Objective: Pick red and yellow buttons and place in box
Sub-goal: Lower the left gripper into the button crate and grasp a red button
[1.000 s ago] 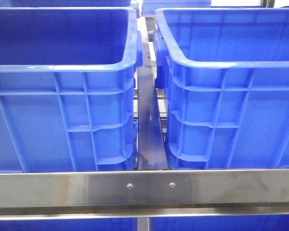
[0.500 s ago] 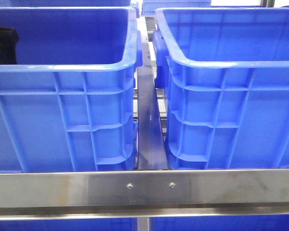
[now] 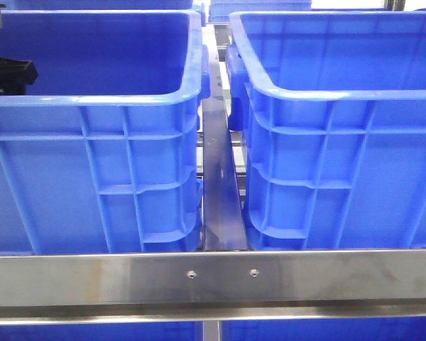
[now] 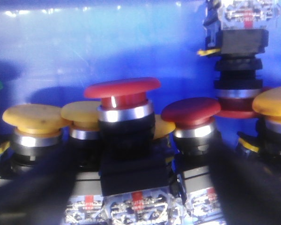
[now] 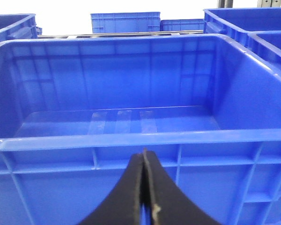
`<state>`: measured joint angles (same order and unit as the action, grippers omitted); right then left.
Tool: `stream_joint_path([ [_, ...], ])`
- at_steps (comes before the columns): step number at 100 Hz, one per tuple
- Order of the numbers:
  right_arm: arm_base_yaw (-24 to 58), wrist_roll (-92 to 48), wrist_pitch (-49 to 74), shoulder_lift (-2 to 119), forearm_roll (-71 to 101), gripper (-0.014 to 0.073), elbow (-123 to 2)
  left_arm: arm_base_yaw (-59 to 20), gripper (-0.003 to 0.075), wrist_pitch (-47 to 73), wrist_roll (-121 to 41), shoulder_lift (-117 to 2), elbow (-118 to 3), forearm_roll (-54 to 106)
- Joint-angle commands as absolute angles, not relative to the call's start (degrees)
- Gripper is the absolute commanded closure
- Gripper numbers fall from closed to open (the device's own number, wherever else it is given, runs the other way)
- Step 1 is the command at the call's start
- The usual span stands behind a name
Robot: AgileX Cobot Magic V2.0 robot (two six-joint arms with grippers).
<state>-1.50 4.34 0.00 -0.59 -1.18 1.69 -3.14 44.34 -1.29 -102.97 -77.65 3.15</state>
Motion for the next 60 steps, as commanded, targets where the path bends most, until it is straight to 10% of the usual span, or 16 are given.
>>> stream_joint_path([
  [1, -1.69, 3.99, -4.14, -1.94, -1.64, 0.0659, 0.71, -3.5, 0.0475, 42.83, -1.18, -100.47, -79.55, 3.43],
  [16, -1.69, 3.99, -4.14, -1.94, -1.64, 0.0659, 0.71, -3.5, 0.0622, 42.64, -1.95, -100.47, -79.55, 3.43],
  [60, -1.69, 3.99, -4.14, -1.94, -1.64, 0.0659, 0.71, -6.19, 0.0625, 45.03, -21.63, -88.69, -76.74, 11.98],
])
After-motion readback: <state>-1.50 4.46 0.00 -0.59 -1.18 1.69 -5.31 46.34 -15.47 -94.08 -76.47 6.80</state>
